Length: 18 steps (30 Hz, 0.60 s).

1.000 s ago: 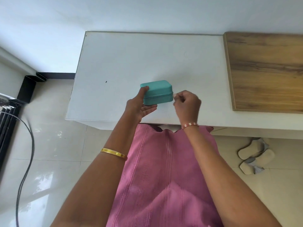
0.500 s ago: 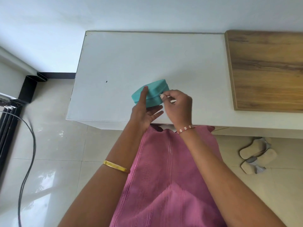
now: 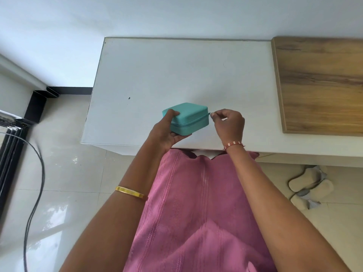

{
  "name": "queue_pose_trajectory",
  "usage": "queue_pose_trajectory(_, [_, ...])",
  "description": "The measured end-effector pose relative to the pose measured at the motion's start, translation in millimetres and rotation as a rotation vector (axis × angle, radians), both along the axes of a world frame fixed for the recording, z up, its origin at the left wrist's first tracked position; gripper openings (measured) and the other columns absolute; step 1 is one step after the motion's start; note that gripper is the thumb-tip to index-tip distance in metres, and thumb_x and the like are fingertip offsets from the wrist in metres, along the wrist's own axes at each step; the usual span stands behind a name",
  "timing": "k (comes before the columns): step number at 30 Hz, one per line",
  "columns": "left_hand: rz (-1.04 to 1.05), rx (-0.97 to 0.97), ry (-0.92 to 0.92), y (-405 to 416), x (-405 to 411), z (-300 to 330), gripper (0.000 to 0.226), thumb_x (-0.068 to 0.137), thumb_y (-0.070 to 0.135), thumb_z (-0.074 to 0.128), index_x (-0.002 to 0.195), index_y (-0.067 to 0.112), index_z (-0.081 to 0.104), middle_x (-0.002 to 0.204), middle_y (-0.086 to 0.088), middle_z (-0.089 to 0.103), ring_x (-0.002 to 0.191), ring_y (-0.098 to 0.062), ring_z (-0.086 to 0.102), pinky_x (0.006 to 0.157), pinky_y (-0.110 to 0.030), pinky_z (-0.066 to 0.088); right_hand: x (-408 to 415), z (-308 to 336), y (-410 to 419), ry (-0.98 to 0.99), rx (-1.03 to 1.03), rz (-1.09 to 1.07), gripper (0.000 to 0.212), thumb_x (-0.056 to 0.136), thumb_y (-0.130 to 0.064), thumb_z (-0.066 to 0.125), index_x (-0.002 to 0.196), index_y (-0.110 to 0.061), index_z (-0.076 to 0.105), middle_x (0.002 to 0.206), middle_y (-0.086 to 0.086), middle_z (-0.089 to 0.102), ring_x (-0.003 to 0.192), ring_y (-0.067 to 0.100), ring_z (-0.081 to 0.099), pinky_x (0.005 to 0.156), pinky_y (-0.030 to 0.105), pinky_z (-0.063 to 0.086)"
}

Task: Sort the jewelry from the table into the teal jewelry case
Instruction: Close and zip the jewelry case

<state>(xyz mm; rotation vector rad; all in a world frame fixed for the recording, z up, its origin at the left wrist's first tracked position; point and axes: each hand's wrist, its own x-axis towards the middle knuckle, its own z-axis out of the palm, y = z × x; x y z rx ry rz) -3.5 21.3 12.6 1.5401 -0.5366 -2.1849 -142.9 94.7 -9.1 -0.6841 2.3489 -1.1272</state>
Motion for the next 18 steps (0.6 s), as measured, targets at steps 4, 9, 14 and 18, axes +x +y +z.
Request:
queue_pose_trajectory(4, [-0.027,0.130,0.075,-12.2,8.8,-0.7,0.042,0.087,0.021,0.057,0.122,0.002,0.046,0.112,-0.018,0.054,0.088,-0.031,0.064,0.059,-0.038,0.060,-0.4,2.7,-4.9,-0.193,-0.087,-0.024,0.011,0.081,-0.010,0.067,0.085,-0.003,0.072,0.079,0.009,0.068,0.064,0.017,0.060,0.066,0.037,0.056])
queue_pose_trajectory(9, [0.110,0.141,0.059,-12.8,11.9,-7.4,0.072,0.083,0.046,0.063,0.132,0.003,0.032,0.112,-0.026,0.054,0.088,-0.034,0.065,0.064,-0.040,0.060,10.5,9.2,-0.3,-0.212,-0.206,0.076,0.008,0.082,-0.006,0.064,0.082,-0.002,0.071,0.081,0.014,0.069,0.065,0.016,0.061,0.061,0.035,0.058])
queue_pose_trajectory(14, [0.066,0.015,0.003,-0.2,-2.6,-7.2,0.040,0.083,0.043,0.066,0.102,0.012,0.050,0.108,-0.022,0.059,0.090,-0.032,0.065,0.077,-0.044,0.057,34.1,12.1,3.1,-0.043,-0.212,0.130,0.007,0.081,-0.010,0.066,0.080,-0.005,0.072,0.075,0.003,0.068,0.058,0.000,0.056,0.061,0.020,0.051])
queue_pose_trajectory(18, [0.173,-0.026,-0.020,-8.4,-6.2,-5.3,0.023,0.083,0.027,0.066,0.091,0.011,0.053,0.099,-0.015,0.058,0.089,-0.030,0.065,0.077,-0.044,0.058,36.7,12.0,4.0,-0.036,-0.155,0.124,0.010,0.082,-0.013,0.067,0.082,-0.005,0.072,0.076,0.001,0.067,0.063,0.011,0.056,0.057,0.007,0.040])
